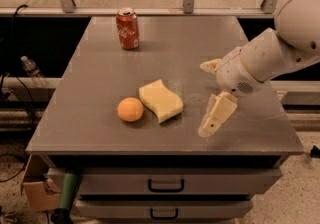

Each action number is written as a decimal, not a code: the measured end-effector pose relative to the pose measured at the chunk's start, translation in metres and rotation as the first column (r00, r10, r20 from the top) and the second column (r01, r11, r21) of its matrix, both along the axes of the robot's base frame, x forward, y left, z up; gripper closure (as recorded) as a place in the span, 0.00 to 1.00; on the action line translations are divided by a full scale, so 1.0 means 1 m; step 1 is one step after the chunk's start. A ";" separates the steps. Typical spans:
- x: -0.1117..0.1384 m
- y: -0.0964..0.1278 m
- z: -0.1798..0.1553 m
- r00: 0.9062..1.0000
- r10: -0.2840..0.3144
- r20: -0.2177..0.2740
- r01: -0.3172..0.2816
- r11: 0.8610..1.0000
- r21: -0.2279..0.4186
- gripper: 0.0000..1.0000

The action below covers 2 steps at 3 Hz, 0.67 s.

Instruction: Move sponge near orange

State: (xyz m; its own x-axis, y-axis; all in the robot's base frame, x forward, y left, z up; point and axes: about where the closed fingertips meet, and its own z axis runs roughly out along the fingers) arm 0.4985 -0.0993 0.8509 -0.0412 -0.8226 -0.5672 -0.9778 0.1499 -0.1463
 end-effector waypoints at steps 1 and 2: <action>-0.005 -0.059 -0.005 0.996 -0.082 -0.019 0.081 0.995 -0.054 0.00; -0.005 -0.063 -0.005 0.996 -0.088 -0.021 0.086 0.995 -0.057 0.00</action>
Offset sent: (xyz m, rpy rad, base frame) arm -0.0041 -0.0530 -0.0043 -0.0473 0.0188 -0.0727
